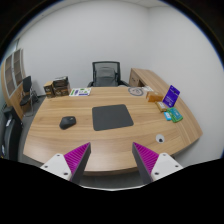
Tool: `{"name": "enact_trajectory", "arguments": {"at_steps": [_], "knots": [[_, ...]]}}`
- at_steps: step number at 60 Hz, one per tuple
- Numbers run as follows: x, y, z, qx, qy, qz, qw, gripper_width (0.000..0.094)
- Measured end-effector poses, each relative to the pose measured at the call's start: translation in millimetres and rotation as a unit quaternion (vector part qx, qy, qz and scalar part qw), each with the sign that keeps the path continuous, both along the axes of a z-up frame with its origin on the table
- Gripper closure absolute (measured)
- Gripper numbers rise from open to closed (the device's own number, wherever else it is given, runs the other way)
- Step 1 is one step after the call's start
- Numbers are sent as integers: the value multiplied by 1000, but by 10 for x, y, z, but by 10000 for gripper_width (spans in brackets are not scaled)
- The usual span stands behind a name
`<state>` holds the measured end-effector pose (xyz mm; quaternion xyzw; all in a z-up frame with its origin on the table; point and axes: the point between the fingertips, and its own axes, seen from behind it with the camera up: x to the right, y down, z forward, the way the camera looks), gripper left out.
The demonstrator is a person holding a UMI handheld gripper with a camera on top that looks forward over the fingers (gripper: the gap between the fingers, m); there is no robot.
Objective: Arrange mouse
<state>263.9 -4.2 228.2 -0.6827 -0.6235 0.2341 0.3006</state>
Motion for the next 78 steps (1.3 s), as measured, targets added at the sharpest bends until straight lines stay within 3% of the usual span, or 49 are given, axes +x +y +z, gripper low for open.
{"name": "enact_trajectory", "arguments": {"at_steps": [11,37,53,78], "knots": [[-171,-252,-181,-22,11,15,1000,75],[-741,-1197,-629,-18,41,61,997,73],[-1171,-1830,-970,-51,68,65,994,77],[-1733,-2434,-1706,-42,52,77,995,76]]}}
